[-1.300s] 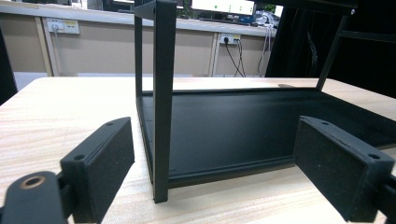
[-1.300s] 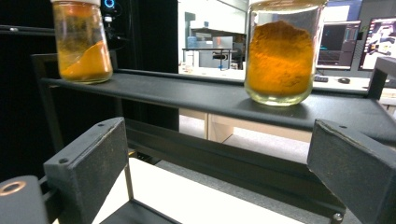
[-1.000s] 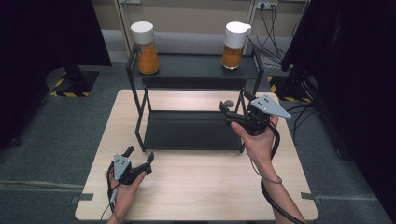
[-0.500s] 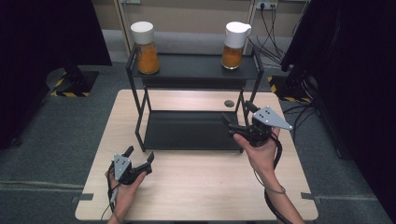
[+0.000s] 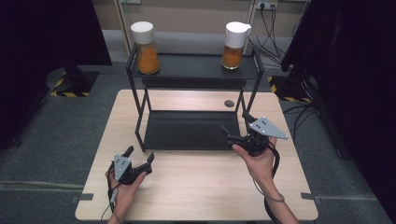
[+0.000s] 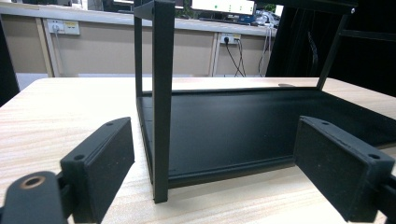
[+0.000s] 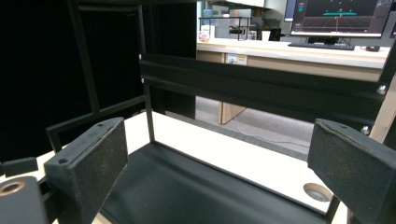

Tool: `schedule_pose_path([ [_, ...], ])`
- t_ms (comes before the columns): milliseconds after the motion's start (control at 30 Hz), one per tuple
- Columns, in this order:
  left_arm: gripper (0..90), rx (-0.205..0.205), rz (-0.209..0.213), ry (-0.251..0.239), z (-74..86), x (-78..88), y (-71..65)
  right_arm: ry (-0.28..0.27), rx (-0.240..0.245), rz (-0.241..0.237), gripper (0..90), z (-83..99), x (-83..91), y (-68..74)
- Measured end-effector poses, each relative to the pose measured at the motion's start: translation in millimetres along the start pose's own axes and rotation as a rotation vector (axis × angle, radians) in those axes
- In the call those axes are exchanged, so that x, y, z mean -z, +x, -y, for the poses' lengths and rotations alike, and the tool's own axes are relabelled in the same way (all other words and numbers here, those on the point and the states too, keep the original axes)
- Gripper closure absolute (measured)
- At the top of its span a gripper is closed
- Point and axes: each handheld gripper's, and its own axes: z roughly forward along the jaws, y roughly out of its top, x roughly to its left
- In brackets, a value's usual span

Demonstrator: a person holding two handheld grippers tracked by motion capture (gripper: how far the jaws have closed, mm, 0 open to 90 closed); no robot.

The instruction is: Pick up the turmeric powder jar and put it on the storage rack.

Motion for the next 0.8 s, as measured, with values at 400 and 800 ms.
schedule_pose_path([
  [400, 11.6, -0.001, 0.000, -0.002, 0.4, -0.1, -0.5, 0.042, -0.024, -0.016, 5.5, 22.8, 2.8, 0.5],
  [800, 11.6, -0.003, -0.001, -0.003, 0.5, -0.1, -0.8, 0.084, -0.044, -0.027, 5.5, 44.0, 7.1, 2.0],
])
